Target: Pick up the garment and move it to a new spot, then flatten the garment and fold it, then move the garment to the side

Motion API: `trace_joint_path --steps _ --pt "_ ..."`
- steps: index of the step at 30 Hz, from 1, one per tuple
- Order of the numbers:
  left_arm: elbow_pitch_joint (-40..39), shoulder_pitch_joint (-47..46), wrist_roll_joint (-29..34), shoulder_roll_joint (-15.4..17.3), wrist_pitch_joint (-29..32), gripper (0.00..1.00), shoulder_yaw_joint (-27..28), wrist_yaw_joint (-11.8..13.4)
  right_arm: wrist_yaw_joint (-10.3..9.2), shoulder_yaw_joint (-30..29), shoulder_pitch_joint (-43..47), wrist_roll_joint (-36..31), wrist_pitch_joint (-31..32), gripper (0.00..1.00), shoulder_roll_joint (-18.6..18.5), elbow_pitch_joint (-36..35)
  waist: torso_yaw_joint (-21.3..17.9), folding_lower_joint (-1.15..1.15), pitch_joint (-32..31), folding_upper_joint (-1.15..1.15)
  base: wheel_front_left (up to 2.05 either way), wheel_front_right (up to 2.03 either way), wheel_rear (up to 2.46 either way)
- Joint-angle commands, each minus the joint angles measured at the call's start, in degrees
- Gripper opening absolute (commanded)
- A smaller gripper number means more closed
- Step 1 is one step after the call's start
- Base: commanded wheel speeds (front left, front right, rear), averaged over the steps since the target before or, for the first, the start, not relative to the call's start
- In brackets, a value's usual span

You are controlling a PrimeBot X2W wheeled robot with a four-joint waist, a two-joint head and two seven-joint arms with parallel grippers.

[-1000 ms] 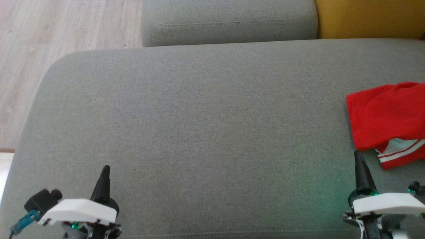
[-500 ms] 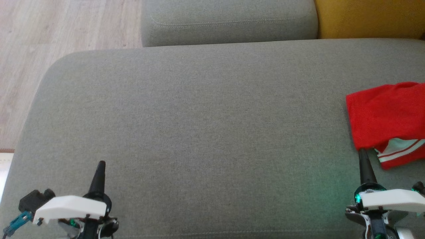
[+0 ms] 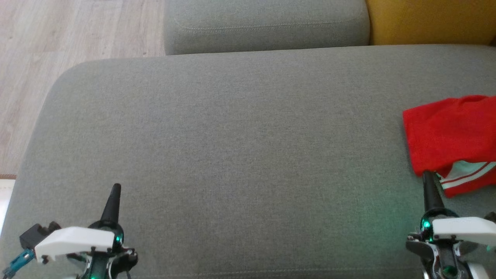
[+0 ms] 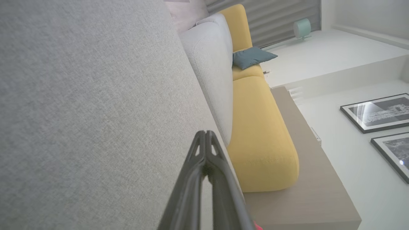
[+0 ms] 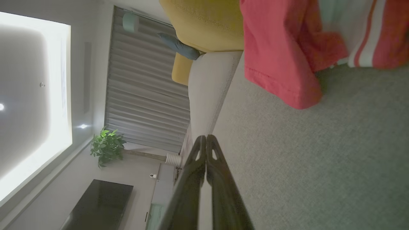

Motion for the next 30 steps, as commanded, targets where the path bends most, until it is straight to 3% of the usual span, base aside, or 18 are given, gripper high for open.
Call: trace_joint_path --steps 1,30 --pt "-1.36 -3.9 -1.57 0.2 0.58 0.0 2.53 -0.7 0.16 0.53 -3.36 1.91 0.26 0.0 -1.19 -1.5 -0.01 0.0 0.0 0.0 0.0 0.0 0.0" --pt "0.3 -6.61 -17.73 -1.84 4.75 0.0 7.62 -4.39 0.21 -1.14 -6.68 19.39 2.57 0.0 -1.14 1.4 -0.3 0.0 -0.07 0.0 0.0 0.0 0.0"
